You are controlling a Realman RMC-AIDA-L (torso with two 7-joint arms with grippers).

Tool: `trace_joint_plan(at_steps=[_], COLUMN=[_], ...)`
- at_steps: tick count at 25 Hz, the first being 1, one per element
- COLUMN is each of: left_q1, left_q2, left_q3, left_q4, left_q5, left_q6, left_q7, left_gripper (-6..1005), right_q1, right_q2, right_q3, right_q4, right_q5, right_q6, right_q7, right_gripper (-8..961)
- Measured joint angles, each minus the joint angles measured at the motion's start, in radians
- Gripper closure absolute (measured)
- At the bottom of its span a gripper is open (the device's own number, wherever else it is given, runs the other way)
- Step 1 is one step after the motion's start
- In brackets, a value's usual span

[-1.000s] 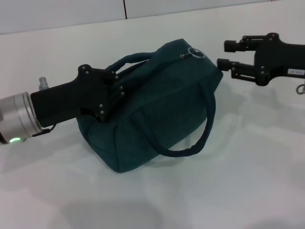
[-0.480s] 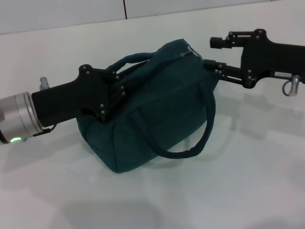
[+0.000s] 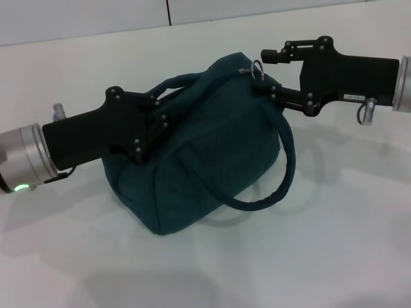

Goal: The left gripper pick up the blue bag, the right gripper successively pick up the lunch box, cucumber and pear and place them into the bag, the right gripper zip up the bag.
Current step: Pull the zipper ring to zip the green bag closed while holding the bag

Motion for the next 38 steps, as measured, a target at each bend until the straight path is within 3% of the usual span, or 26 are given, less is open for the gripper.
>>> trace_joint_plan(at_steps=[5, 13, 18, 29, 38], left_q1=[-0.002, -0.007, -0.011, -0.003, -0.01], left_q2=[0.0, 0.0, 0.0, -0.001, -0.001], left_q3=[0.0, 0.0, 0.0, 0.0, 0.0], left_q4=[0.0, 0.004, 0.013, 0.015, 0.038], left_q5=[-0.003, -0.003, 0.003, -0.001, -0.003], left_q6=[-0.005, -0.03, -0.031, -0.047, -0.101], left_q7=[0.0, 0.0, 0.012, 0.023, 0.02], left_gripper=[951, 950, 950, 951, 951], right_q1=[0.002, 0.008, 0.009, 0.001, -0.01], right_q2=[0.0, 0.0, 0.0, 0.001, 0.001], right_q3=[-0.004, -0.028, -0.045, -0.13, -0.131], right_q4=[0.001, 0.013, 0.013, 0.013, 0.014], right_q5=[-0.004, -0.001, 0.004, 0.043, 0.071], right_q6=[0.018, 0.073, 0.101, 0.181, 0.206], right_q7=[0.0, -0.001, -0.003, -0.087, -0.091], right_gripper=[503, 604, 790, 899, 861])
